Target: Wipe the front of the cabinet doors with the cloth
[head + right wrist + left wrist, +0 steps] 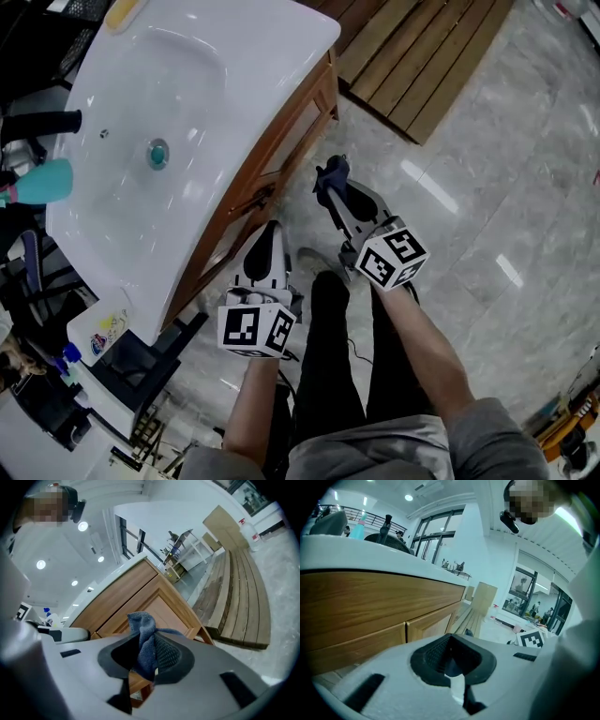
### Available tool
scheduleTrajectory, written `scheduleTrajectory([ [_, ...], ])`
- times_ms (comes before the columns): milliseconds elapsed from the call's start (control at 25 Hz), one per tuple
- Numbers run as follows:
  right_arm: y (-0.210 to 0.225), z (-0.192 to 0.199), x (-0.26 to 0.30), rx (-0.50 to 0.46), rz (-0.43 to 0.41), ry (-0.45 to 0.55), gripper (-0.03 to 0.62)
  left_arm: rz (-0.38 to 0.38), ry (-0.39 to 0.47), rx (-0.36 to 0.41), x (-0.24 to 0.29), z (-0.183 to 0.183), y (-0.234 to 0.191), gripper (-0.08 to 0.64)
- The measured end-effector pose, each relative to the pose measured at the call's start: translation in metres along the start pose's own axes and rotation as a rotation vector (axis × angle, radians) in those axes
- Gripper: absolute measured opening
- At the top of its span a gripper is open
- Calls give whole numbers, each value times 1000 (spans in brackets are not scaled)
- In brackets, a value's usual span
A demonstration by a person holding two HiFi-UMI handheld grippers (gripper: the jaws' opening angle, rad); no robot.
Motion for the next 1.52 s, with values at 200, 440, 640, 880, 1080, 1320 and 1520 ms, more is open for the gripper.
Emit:
scheduleTrajectory([
  [200, -20, 4, -12, -38, -43, 4, 81, -23, 2, -15, -8, 5, -2, 8],
  [440, -32, 9, -15, -26, -71, -1, 80, -41, 14, -27, -15, 9, -6, 8],
  [640, -34, 14, -11, 8, -77, -2, 81, -54, 12, -32, -21, 13, -11, 8],
  [880, -27, 36, -3, 66, -64, -21, 81, -55, -3, -27, -24, 24, -16, 8],
  [1080, -16, 63, 12, 181, -35, -32, 81, -46, -26, -28, -25, 38, -26, 8],
  [1320, 4, 99, 38, 314, 25, -31, 81, -5, -52, -16, -20, 56, -35, 8],
  [1520, 10, 123, 57, 379, 55, -6, 81, 22, -87, 12, -18, 71, -51, 8],
])
Point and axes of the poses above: the fingertips, and each gripper's own axes: x forward along the fingers, y to its right, z out of its underside, the point moved 3 cm from there along -x, backward along the fingers, and after that the axes turned 11 degrees about z, right-handed, at the moved point
